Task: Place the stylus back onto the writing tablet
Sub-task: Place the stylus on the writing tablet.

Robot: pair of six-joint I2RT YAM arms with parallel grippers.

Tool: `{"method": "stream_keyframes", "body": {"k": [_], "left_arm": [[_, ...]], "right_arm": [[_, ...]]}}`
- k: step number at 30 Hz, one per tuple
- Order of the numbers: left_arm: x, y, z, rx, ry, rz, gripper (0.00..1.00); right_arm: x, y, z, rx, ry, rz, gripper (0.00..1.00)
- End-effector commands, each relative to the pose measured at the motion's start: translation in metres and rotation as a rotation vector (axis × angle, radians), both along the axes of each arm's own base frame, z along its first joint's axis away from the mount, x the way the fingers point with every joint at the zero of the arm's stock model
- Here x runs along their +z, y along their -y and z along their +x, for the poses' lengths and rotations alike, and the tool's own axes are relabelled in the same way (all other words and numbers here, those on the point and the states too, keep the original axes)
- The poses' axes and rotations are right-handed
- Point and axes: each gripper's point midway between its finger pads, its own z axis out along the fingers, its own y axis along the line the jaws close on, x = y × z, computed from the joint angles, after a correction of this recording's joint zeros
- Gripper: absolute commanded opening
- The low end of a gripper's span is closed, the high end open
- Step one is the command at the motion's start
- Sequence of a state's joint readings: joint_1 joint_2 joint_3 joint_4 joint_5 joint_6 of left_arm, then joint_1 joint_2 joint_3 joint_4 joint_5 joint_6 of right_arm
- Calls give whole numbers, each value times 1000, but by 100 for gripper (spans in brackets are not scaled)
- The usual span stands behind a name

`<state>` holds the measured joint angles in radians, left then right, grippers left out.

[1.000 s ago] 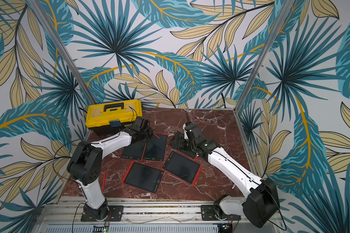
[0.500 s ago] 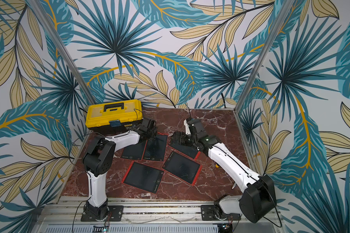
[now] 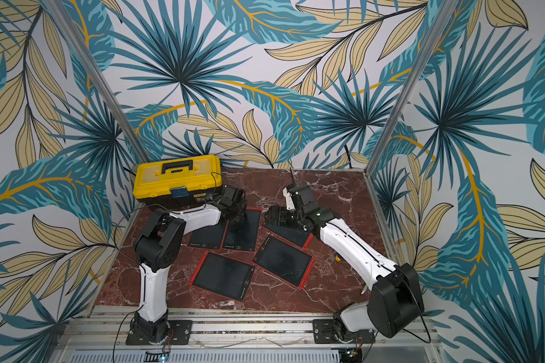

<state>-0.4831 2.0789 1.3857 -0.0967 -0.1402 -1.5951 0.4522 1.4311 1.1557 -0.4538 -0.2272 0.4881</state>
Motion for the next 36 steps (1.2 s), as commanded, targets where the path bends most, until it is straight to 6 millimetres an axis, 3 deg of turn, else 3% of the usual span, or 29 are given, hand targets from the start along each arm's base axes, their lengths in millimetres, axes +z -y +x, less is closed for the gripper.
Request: {"method": "stream_keyframes", "body": {"k": [1, 7, 9, 14, 20, 23, 26, 32, 36], "left_arm": [[28, -13, -5, -12, 56, 26, 17], [53, -43, -22, -181, 102, 90, 20], [57, -52, -30, -267, 108, 112, 22], [70, -85, -64, -424, 82, 275, 22], [71, -101, -108, -656, 16, 459, 30], [70, -119, -129, -668, -37, 527, 32], [71, -132, -146, -662, -72, 533, 41], [70, -161, -176, -608, -146, 548, 46], [76, -169, -186, -607, -133, 541, 65]], "right_arm": [[-1, -6, 5, 29, -6, 4, 94], [-12, -16, 21, 46, -37, -2, 84], [-15, -19, 29, 45, -49, -9, 76], [-27, -27, 53, 37, -66, -40, 61], [-44, -38, 82, 39, -102, -83, 46], [-55, -39, 96, 35, -120, -131, 38], [-66, -44, 109, 45, -128, -171, 28], [-77, -53, 129, 60, -134, -215, 13], [-84, -63, 138, 80, -138, -223, 2]]}}
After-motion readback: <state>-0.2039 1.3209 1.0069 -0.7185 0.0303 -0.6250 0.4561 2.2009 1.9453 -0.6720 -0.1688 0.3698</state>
